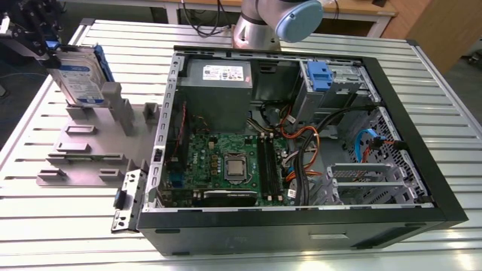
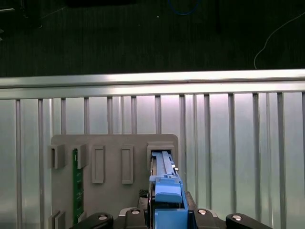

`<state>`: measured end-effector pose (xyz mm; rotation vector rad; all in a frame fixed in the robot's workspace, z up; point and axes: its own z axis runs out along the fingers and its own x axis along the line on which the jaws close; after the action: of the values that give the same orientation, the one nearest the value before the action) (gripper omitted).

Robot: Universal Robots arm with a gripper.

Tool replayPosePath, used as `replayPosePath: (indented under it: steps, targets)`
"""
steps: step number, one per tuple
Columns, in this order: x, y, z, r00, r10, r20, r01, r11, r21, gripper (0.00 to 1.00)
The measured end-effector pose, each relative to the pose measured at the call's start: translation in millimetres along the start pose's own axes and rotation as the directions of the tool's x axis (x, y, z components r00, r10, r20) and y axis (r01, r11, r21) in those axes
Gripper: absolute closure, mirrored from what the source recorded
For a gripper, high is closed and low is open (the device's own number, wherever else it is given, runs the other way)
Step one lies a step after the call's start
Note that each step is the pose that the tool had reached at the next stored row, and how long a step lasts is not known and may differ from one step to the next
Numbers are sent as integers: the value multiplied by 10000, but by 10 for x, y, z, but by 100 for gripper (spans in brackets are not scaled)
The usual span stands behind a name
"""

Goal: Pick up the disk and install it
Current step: 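Pick up the disk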

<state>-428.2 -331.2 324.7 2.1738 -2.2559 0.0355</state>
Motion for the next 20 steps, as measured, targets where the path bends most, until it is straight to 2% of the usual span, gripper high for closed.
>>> replayPosePath:
  steps: [20]
  targets:
    - [3,-2,-128,10000,0,3,0,10000,5,64]
